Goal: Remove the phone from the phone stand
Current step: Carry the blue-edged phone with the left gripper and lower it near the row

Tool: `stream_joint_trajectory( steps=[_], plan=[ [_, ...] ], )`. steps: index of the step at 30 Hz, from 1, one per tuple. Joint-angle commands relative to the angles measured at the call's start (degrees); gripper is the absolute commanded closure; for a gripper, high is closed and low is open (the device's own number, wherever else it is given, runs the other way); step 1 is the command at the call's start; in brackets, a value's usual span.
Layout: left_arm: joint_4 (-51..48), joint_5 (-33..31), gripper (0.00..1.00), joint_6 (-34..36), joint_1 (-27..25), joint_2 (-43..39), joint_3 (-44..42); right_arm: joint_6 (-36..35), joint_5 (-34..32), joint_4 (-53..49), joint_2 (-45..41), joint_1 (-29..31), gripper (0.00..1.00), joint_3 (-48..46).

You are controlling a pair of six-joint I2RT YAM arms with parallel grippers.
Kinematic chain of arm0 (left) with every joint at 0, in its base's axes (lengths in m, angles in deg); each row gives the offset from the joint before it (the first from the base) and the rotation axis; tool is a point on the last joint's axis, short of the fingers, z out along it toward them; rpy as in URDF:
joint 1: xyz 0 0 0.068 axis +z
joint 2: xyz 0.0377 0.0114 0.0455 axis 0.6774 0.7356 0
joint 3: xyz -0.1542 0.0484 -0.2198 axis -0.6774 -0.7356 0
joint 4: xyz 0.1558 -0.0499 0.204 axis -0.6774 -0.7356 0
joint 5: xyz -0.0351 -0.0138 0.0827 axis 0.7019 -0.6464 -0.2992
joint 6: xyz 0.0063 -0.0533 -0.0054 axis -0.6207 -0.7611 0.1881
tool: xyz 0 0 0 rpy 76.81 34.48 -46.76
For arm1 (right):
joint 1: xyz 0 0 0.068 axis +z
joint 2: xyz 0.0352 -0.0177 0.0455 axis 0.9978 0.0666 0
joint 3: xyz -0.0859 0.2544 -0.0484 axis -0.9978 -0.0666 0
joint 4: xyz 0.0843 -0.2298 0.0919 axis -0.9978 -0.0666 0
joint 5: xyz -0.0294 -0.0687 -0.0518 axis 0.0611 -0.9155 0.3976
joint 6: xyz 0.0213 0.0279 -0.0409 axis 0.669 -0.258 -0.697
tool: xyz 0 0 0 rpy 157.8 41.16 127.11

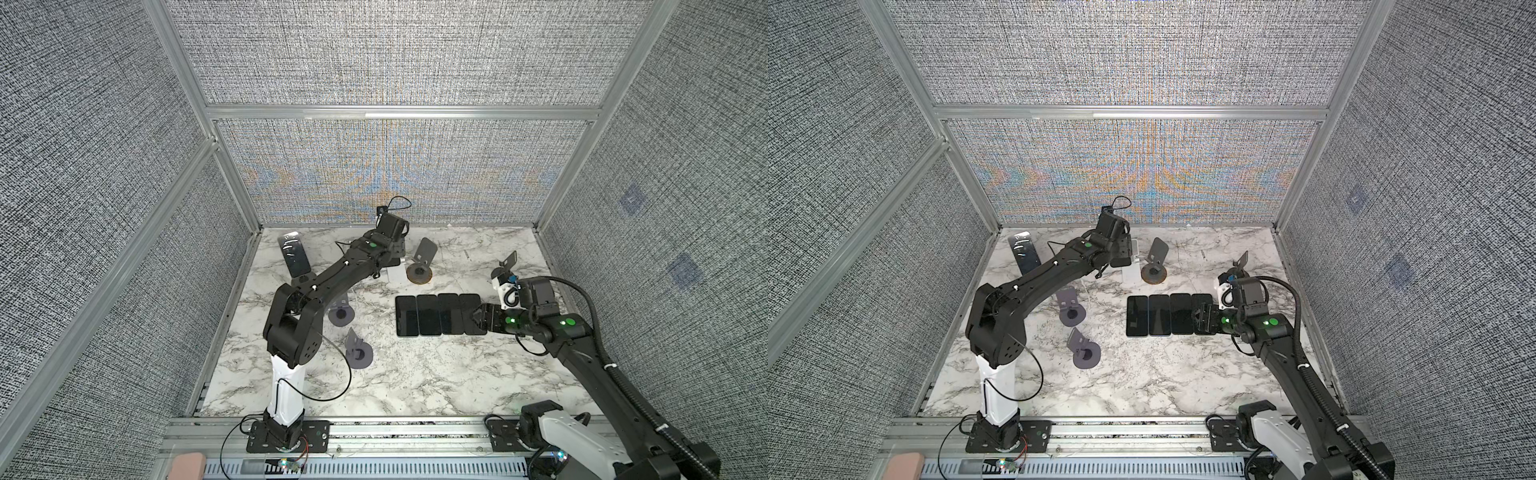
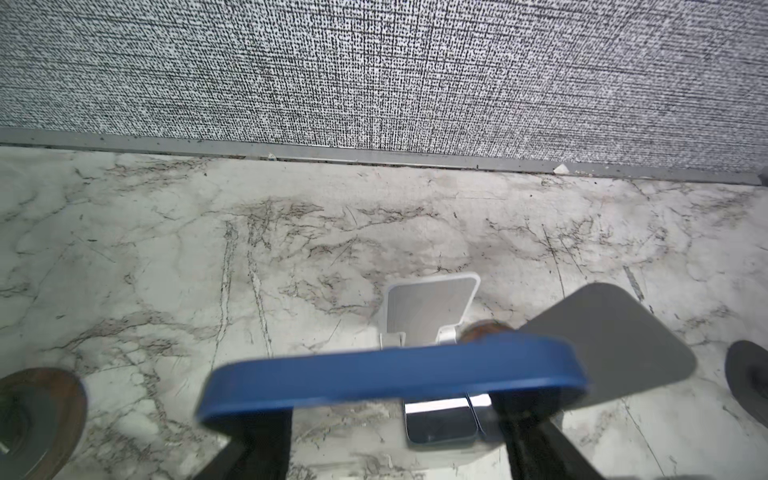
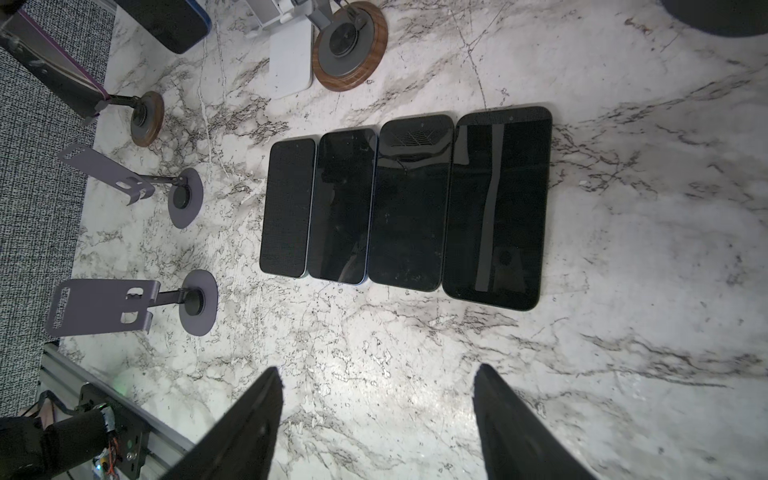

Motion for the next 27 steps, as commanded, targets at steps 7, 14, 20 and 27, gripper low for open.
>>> stream_joint_trajectory(
  steps=[7, 14, 20, 27],
  plan=[
    [-8.4, 9.2, 0.45, -1.4, -0.4, -10.6, -8.3, -0.5, 1.8, 1.3, 2.3, 0.1, 0.29, 0.7],
    [-22.0, 5.8, 0.62, -3.8, -5.6, -14.5, -8.3, -1.0, 0.6, 0.8, 3.2, 0.0, 0.29, 0.5],
    [-29.2, 11.8, 0.77, -5.8, -9.1, -15.7, -9.3, -1.4, 0.2, -0.2, 2.9, -0.2, 0.29, 0.2],
    [-32.1, 16.6, 0.87, -13.7, -15.4, -14.5, -12.7, -1.0, -0.4, 0.3, 1.1, -0.6, 0.29, -3.6]
  ],
)
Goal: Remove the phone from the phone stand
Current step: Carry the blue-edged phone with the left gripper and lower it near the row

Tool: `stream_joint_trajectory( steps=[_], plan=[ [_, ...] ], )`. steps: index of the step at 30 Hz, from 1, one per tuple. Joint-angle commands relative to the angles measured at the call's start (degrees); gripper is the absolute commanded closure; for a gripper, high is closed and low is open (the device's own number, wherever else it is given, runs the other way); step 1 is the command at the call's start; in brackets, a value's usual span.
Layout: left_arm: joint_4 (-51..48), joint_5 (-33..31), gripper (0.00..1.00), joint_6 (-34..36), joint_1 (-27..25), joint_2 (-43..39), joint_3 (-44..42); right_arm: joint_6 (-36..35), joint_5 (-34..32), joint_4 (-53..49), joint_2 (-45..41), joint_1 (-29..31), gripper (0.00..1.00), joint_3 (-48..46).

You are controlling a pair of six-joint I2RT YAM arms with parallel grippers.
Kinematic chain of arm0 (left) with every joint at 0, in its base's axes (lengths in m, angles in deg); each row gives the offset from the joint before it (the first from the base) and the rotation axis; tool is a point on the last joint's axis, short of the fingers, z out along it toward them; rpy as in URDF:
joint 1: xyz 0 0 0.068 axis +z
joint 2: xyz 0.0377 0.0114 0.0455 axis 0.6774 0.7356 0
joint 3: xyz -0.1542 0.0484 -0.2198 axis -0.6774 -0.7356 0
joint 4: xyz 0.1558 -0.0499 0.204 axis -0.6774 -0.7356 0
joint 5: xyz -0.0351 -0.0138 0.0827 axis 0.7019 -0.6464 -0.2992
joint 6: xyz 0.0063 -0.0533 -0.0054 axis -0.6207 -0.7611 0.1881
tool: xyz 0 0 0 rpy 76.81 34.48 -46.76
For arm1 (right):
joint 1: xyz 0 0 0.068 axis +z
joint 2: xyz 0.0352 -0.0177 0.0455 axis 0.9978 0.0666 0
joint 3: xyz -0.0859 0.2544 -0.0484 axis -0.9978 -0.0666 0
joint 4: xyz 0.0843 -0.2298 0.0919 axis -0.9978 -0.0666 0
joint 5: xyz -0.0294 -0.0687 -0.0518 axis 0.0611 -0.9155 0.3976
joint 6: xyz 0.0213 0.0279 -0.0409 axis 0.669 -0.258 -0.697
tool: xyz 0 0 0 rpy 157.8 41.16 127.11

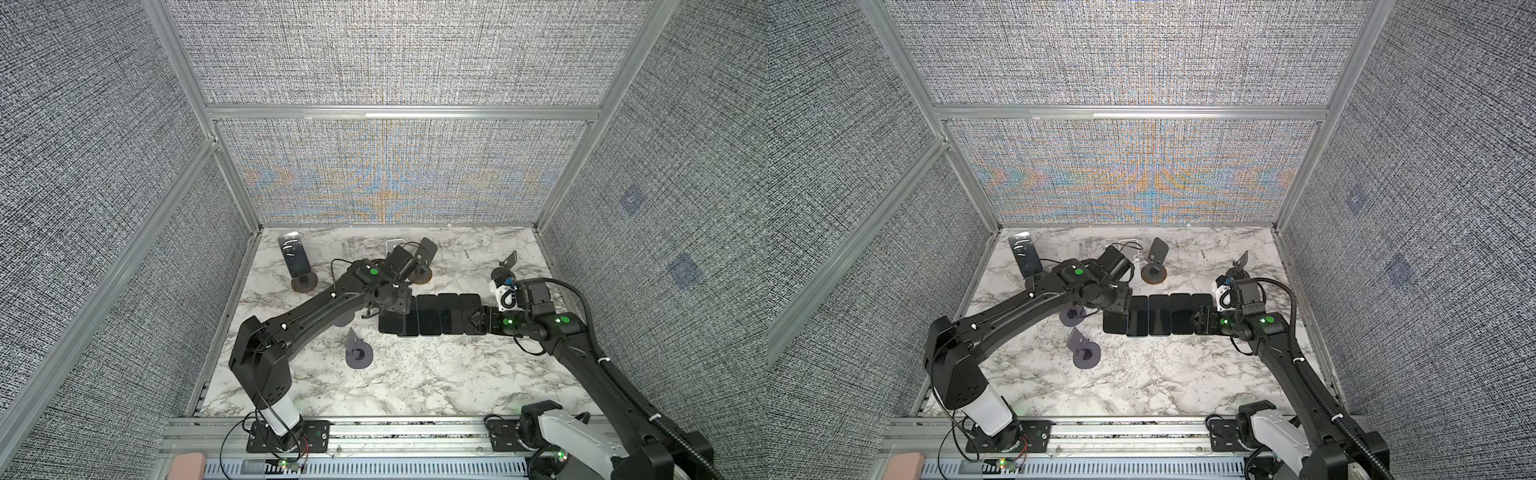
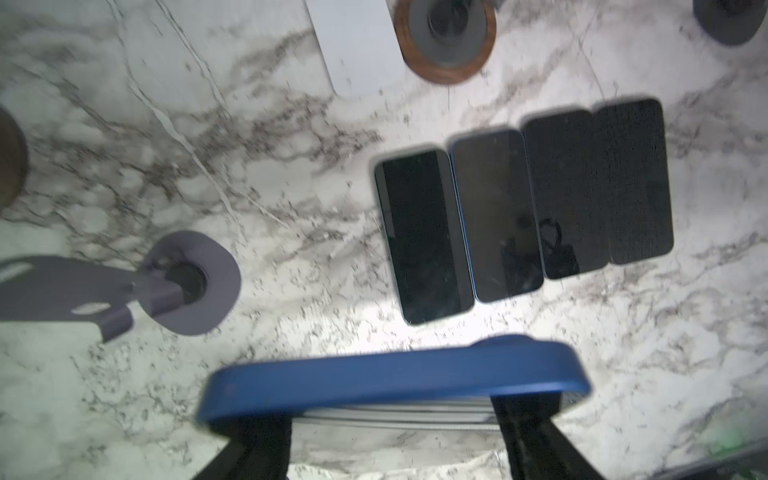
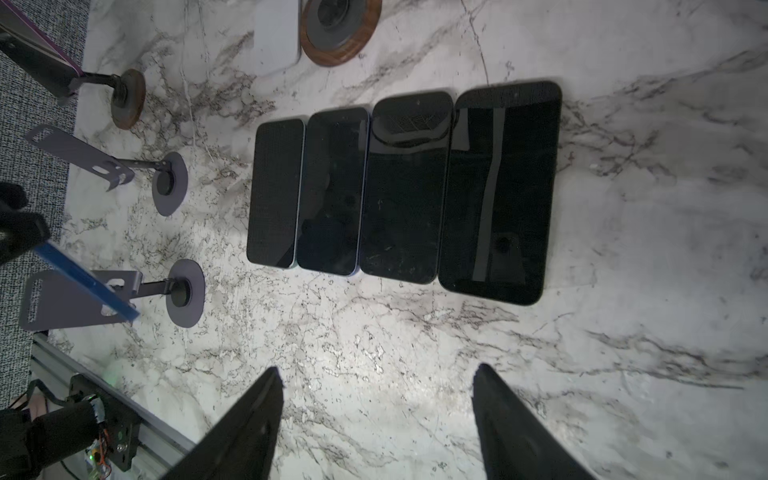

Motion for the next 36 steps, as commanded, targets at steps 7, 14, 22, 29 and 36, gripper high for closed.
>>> stream_joint_trajectory(
  steps=[7, 14, 22, 29, 36],
  plan=[
    [3.3, 6.2, 0.87, -13.4, -6.6, 5.1, -6.1, -0.4, -1.4, -0.9, -0.8, -0.8, 0.29, -1.6],
    [3.8, 6.6, 0.87, -17.6, -9.4, 10.5, -5.3, -0.5, -1.4, -0.3, -0.5, -1.3, 0.29, -1.9],
    [3.7, 7.3, 0.85, -19.1, -10.0, 13.6, -5.9, -0.8, -1.5, -0.6, -1.0, -1.9, 0.29, -2.2],
    [5.2, 7.4, 0.74, -19.8, -10.1, 15.8, -7.2, -0.7, -1.2, 0.0, -0.2, -2.0, 0.29, -2.1],
    [4.6, 6.0, 0.63, -20.5, -10.1, 19.0, -6.6, -0.9, -1.3, 0.1, -0.3, -2.0, 0.29, -2.2]
  ],
)
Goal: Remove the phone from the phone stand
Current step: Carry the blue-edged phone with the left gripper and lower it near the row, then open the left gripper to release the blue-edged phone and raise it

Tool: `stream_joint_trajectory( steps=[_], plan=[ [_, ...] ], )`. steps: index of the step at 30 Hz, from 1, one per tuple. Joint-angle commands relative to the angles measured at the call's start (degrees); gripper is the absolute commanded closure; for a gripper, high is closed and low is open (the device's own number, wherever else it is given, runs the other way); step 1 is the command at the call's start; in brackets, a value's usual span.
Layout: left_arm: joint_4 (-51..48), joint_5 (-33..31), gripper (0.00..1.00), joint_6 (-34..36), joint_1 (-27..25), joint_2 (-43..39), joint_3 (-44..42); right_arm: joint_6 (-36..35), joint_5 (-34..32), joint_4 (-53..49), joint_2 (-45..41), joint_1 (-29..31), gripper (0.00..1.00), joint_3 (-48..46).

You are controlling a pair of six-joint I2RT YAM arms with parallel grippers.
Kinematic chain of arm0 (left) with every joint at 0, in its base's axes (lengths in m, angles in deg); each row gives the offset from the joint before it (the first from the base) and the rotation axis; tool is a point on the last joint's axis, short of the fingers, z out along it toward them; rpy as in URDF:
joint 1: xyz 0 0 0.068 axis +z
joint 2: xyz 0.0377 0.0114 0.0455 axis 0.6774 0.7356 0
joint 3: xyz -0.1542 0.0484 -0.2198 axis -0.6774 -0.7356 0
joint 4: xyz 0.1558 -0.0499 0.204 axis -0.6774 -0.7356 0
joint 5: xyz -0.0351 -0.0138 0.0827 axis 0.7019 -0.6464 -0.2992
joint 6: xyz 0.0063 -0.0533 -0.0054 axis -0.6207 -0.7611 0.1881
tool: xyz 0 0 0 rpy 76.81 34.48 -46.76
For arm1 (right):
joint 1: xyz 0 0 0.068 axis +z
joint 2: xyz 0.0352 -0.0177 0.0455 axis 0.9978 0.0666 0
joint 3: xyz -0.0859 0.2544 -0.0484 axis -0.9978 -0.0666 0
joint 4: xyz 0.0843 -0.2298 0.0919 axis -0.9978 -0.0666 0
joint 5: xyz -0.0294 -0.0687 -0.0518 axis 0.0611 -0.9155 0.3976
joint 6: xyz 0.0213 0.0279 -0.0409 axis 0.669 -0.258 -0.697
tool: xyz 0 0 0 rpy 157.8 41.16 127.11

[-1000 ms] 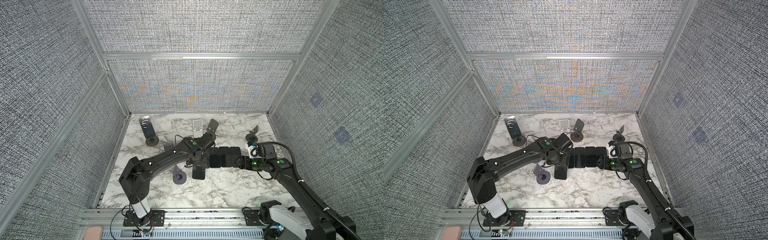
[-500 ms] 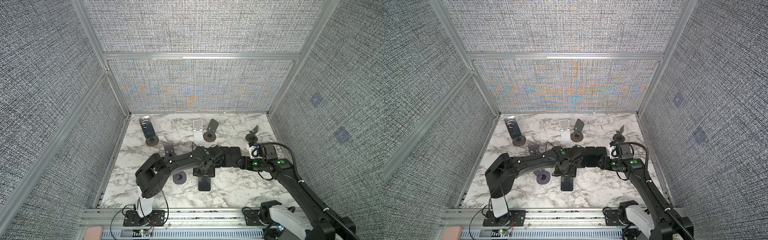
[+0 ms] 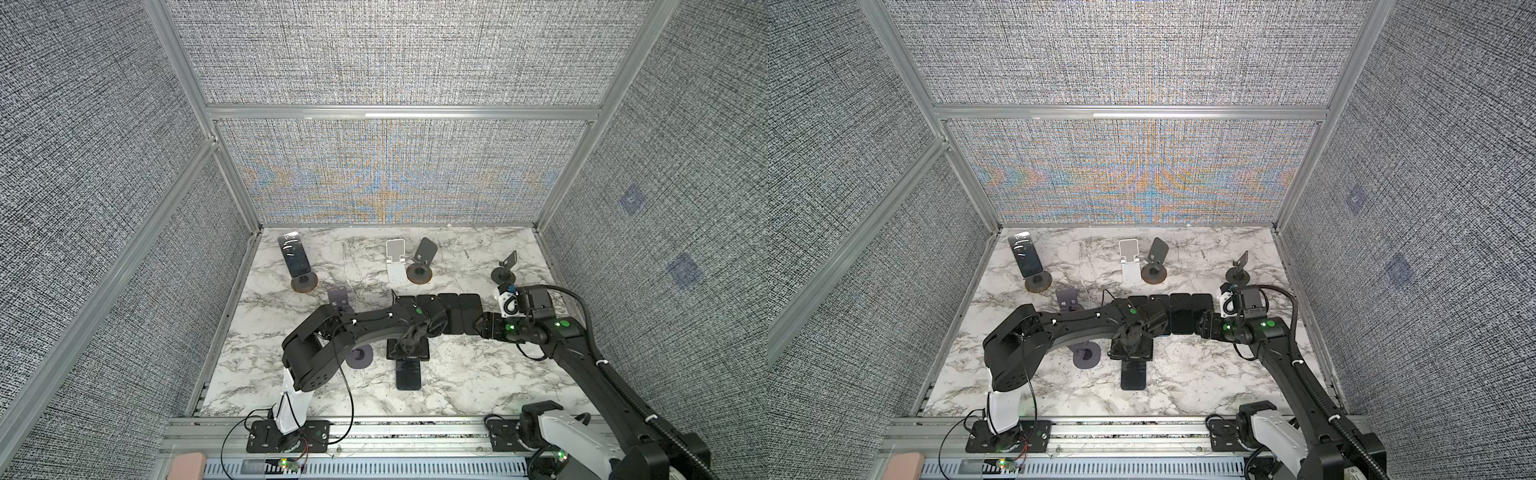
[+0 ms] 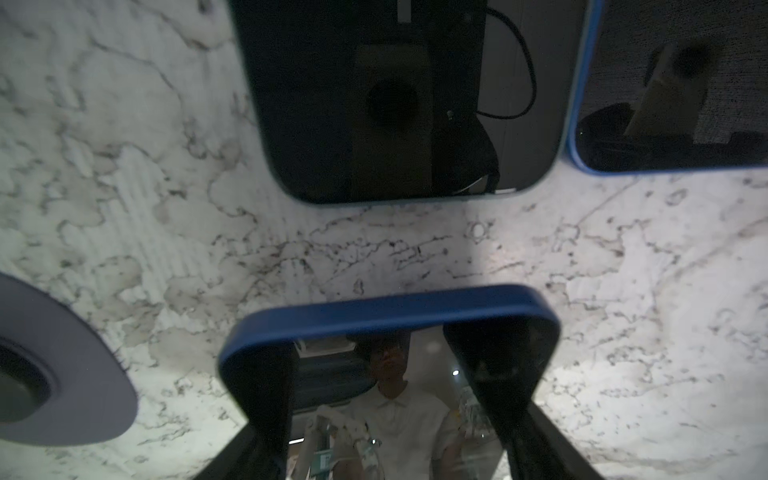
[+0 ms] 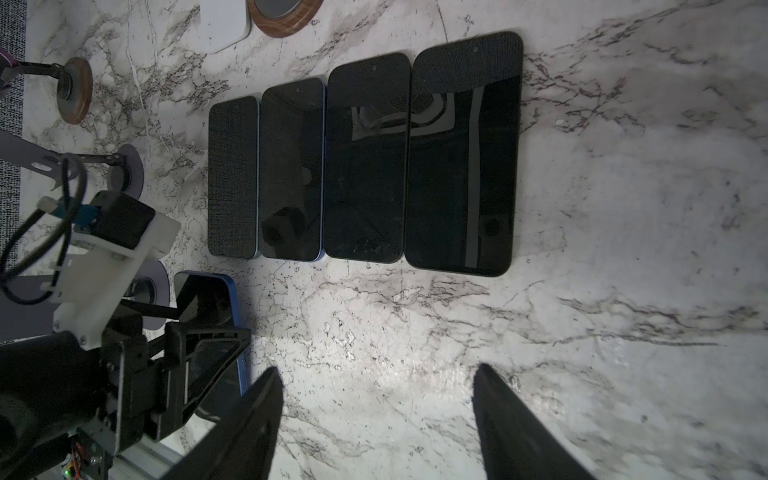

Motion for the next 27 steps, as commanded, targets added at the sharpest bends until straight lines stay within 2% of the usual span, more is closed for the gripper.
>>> stream_joint_trajectory(
  steps=[1, 7, 13, 22, 23, 27],
  plan=[
    [-0.6, -1.5, 0.62, -0.4, 0.0, 1.7, 0.5, -0.4, 0.1, 0.7, 0.1, 0.0, 0.29, 0.0],
    [-2.1, -1.6, 0.58, -0.4, 0.0, 4.4, 2.5, -0.7, 0.3, 0.6, 0.1, -0.1, 0.29, 0.3],
    [-2.0, -1.5, 0.37, -0.4, 0.0, 4.6, 2.5, -0.7, 0.3, 0.6, 0.1, 0.0, 0.29, 0.2],
    [-0.9, -1.5, 0.18, -1.8, 0.0, 3.9, 0.7, -0.7, 0.4, 0.7, 0.5, -0.1, 0.29, 0.2],
    [-0.9, -1.5, 0.13, -1.9, 0.0, 3.8, 0.7, -0.8, 0.3, 0.7, 0.5, -0.1, 0.29, 0.2],
    [-1.0, -2.1, 0.1, -1.9, 0.0, 3.3, 0.5, -0.8, 0.3, 0.7, 0.4, -0.2, 0.29, 0.2]
  ],
)
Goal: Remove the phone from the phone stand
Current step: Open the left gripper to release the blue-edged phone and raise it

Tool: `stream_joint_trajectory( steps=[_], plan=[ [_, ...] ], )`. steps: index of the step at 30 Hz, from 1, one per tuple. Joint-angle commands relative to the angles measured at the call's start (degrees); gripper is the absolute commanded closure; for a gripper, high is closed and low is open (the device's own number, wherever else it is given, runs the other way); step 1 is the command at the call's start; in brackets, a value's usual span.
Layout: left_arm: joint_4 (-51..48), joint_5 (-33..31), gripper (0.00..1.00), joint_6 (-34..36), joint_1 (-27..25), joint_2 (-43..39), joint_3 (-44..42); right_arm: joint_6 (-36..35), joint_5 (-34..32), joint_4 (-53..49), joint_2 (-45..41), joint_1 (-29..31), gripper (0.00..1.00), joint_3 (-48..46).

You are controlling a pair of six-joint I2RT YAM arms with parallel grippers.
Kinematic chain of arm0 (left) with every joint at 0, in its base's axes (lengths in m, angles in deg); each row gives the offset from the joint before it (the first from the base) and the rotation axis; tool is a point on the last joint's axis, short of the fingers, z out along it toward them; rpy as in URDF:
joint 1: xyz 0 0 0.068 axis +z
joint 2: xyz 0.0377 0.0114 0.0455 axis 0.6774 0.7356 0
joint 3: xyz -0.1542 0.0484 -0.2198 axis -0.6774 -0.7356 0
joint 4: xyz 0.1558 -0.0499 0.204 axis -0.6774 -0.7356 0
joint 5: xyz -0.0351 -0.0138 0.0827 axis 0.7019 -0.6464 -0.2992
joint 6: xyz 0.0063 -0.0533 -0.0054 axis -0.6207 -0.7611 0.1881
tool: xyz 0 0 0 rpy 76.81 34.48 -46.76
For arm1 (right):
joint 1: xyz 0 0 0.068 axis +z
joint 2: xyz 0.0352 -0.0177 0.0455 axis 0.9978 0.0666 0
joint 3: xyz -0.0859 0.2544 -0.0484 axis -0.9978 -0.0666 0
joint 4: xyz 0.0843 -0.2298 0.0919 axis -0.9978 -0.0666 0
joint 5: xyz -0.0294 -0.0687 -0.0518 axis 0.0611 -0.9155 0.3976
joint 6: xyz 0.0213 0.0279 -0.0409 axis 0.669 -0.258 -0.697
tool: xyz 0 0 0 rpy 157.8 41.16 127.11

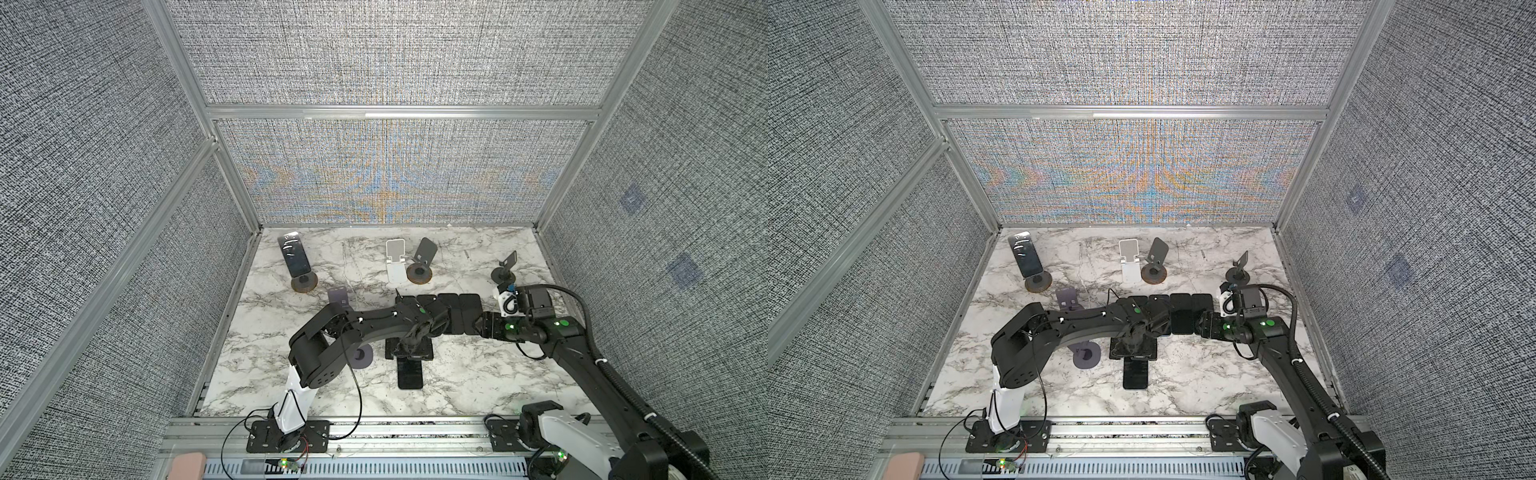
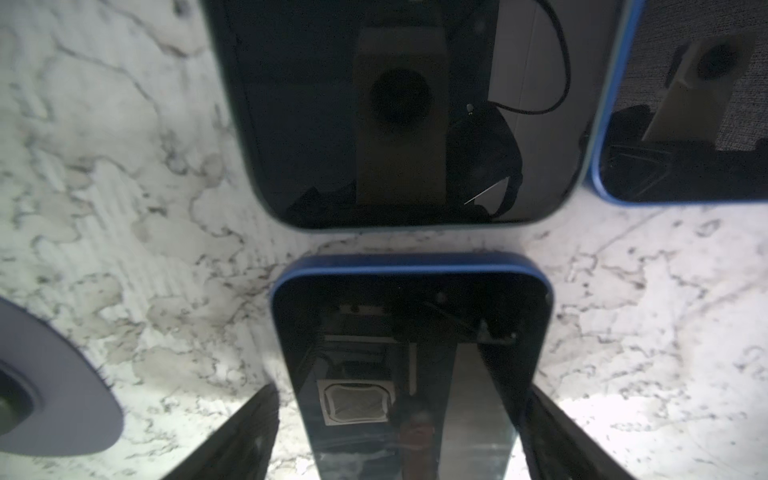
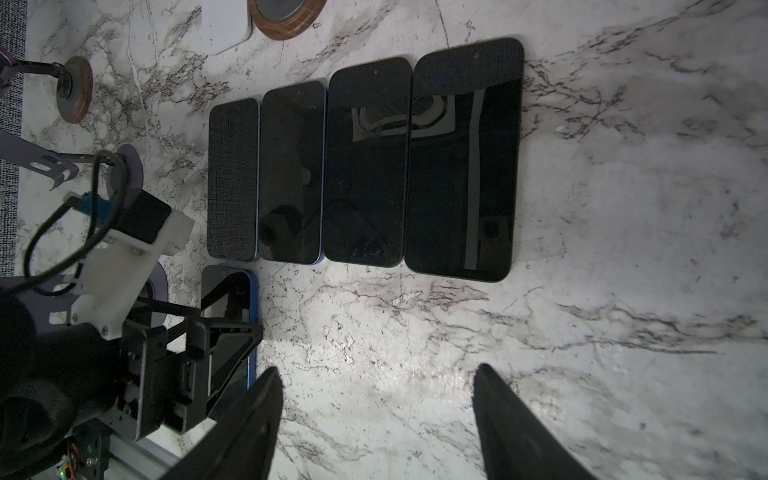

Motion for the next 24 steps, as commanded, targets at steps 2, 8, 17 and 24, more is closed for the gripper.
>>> stream_joint_trajectory(
  steps=[2, 8, 17, 24],
  plan=[
    [-0.4, -2.5, 0.1, -1.0, 0.0, 0.8, -1.0, -0.3, 0.3, 0.1, 0.0, 0.0, 0.29, 0.2],
    [-1.2, -4.0, 0.1, -0.7, 0.0, -0.8, -0.4, -0.3, 0.2, 0.0, -0.3, 0.0, 0.29, 0.0],
    [-3.6, -8.3, 0.12, 2.4, 0.0, -8.5, 2.9, -0.2, 0.2, -0.1, -0.9, 0.0, 0.29, -0.2],
    [-10.2, -21.4, 0.11, 5.1, 1.1, -15.3, 8.6, 0.2, 0.2, -0.1, -1.1, 0.0, 0.29, -0.5]
  ],
)
